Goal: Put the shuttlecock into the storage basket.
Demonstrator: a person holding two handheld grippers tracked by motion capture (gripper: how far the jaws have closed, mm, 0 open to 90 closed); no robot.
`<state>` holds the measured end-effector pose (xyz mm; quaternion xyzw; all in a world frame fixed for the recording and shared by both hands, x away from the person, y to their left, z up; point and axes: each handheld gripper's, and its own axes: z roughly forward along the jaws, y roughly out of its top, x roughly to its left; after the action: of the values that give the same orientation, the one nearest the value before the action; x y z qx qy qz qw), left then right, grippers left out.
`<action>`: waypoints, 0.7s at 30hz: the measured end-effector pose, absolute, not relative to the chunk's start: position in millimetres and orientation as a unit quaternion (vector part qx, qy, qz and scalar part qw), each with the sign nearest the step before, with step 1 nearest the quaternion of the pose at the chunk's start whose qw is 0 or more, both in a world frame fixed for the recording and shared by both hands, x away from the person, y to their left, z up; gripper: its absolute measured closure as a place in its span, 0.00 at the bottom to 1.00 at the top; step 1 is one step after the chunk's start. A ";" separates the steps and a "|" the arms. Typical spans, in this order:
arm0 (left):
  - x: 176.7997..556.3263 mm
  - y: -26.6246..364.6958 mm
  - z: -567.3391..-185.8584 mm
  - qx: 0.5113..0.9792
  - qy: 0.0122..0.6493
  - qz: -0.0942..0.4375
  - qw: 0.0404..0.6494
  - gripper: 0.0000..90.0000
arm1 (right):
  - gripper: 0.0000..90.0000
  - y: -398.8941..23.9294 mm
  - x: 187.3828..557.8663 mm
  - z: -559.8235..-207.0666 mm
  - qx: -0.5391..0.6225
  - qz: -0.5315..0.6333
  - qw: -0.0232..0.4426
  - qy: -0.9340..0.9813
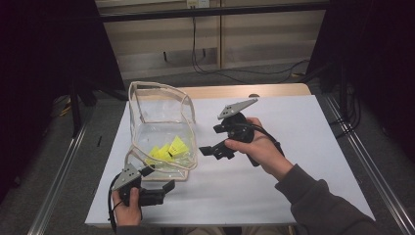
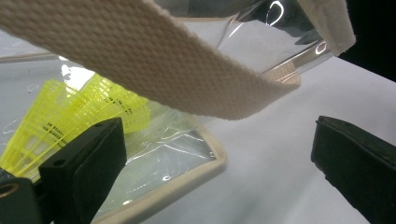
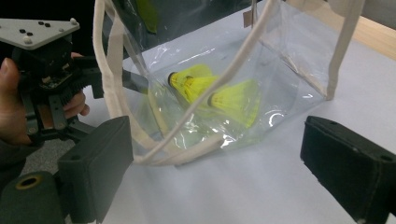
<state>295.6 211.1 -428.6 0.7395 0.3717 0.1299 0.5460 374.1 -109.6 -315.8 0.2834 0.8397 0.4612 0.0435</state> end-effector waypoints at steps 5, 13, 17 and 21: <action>295.7 210.9 -428.6 0.740 0.372 0.130 0.546 0.04 | 0.10 -121.2 373.9 -323.3 0.288 0.463 0.049 0.837; 295.5 211.2 -428.6 0.739 0.372 0.130 0.546 0.04 | 0.10 -133.7 371.6 -331.3 0.291 0.467 0.055 0.833; 295.6 211.2 -428.7 0.739 0.372 0.130 0.546 0.04 | 0.10 -140.4 369.1 -336.1 0.291 0.467 0.059 0.833; 295.5 211.0 -428.4 0.740 0.372 0.130 0.545 0.04 | 0.10 -147.1 366.7 -339.9 0.294 0.472 0.061 0.829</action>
<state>295.5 211.0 -428.4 0.7396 0.3721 0.1304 0.5454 366.7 -147.1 -339.9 0.2935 0.8293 0.4716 0.0608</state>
